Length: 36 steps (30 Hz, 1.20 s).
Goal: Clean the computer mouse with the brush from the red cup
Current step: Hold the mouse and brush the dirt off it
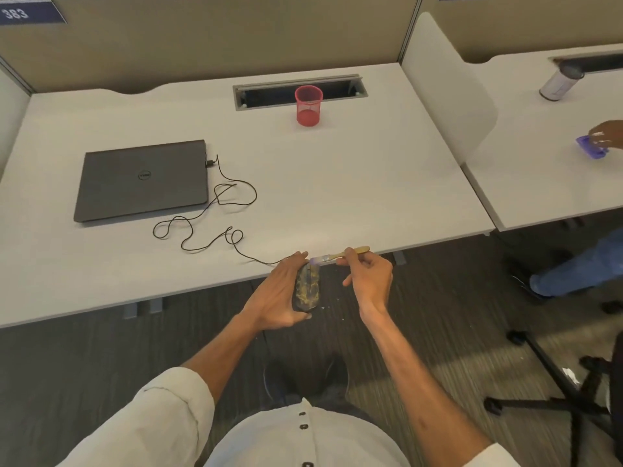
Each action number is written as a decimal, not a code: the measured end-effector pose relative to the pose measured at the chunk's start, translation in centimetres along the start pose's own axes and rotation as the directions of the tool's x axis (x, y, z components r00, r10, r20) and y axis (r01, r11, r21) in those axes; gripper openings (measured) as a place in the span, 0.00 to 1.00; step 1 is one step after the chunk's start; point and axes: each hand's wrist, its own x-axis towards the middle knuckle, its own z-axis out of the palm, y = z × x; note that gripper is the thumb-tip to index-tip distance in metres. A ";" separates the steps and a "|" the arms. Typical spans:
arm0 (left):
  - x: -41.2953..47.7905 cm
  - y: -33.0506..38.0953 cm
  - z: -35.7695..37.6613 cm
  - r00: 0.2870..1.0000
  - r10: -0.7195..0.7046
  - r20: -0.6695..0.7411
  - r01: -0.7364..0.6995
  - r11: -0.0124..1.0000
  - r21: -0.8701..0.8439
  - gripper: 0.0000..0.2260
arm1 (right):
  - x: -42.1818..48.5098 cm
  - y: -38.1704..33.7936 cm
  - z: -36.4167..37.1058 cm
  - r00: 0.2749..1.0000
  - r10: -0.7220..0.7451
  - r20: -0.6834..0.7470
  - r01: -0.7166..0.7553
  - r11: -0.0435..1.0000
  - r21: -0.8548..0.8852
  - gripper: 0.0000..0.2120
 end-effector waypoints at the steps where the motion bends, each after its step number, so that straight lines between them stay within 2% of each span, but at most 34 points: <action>1: -0.2 0.1 0.3 1.000 0.000 -0.001 0.000 1.000 0.002 0.56 | -0.1 0.2 -0.1 1.000 0.005 0.006 -0.005 1.000 -0.002 0.11; 9: -0.7 1.0 1.0 1.000 -0.016 -0.022 0.016 1.000 0.007 0.55 | -0.9 0.5 0.0 0.999 0.034 0.040 -0.030 0.996 -0.087 0.12; 17: -0.3 1.1 0.8 0.999 -0.038 -0.006 0.038 0.999 0.002 0.55 | -0.8 1.3 -1.3 0.994 0.028 -0.107 -0.048 0.981 -0.186 0.14; 20: -0.1 1.1 0.8 0.999 -0.045 -0.002 0.045 0.999 0.004 0.56 | -0.4 1.4 -1.8 0.992 0.030 -0.125 -0.048 0.988 -0.146 0.13; 24: 0.2 1.3 1.0 0.999 -0.028 0.034 0.027 0.999 0.022 0.57 | -0.3 1.4 -1.5 0.999 0.032 -0.021 -0.033 0.999 -0.040 0.11; 27: 0.4 1.6 1.3 0.998 -0.020 0.053 0.018 0.999 0.027 0.57 | -0.5 2.0 -1.2 0.998 0.055 -0.001 -0.055 0.997 -0.052 0.11; 33: 0.7 1.8 1.6 0.998 -0.017 0.063 0.016 1.000 0.019 0.57 | -0.4 3.0 -2.0 0.983 0.122 -0.138 -0.134 0.988 -0.080 0.12; 36: 0.5 1.6 1.6 0.998 -0.029 0.064 0.028 1.000 0.013 0.57 | -0.2 3.0 -2.4 0.983 0.115 -0.143 -0.124 0.991 -0.052 0.11</action>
